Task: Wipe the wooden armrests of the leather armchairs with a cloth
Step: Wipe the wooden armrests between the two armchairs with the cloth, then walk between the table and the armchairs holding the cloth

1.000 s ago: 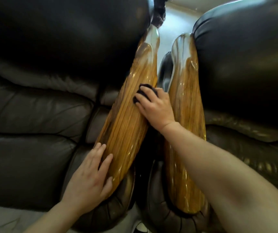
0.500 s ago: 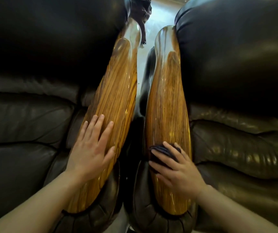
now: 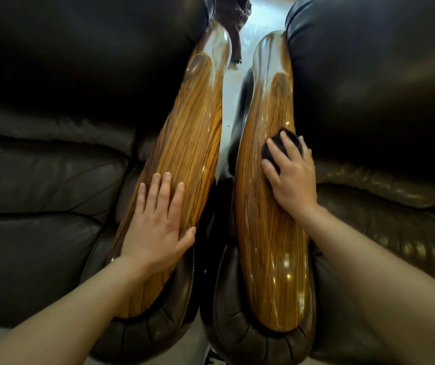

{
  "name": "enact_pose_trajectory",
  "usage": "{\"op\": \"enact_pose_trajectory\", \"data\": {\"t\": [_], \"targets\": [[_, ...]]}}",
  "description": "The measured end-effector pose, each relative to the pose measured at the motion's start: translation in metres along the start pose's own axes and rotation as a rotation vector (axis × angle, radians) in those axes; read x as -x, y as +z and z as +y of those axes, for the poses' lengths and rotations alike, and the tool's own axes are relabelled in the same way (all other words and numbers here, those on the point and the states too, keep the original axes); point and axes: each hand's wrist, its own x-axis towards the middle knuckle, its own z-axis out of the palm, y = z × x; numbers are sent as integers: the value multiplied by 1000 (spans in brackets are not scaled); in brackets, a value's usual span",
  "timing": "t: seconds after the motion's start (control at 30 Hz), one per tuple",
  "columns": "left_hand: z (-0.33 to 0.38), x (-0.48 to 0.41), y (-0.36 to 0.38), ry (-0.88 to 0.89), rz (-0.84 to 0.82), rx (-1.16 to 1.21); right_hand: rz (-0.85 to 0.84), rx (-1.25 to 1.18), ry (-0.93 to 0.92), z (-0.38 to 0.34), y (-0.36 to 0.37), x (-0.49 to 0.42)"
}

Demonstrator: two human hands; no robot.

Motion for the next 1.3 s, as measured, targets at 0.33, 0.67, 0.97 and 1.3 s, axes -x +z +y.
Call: {"op": "enact_pose_trajectory", "data": {"t": [0.33, 0.67, 0.97, 1.3], "targets": [[3, 5, -28, -114, -12, 343, -10, 183, -660, -28, 13, 103], [-29, 85, -121, -242, -21, 364, -285, -111, -259, -146, -74, 87], [-64, 159, -191, -311, -26, 182, -423, -301, -196, -248, -156, 75], [-98, 245, -247, -495, -7, 151, -416, -248, -314, -342, -201, 83]]}}
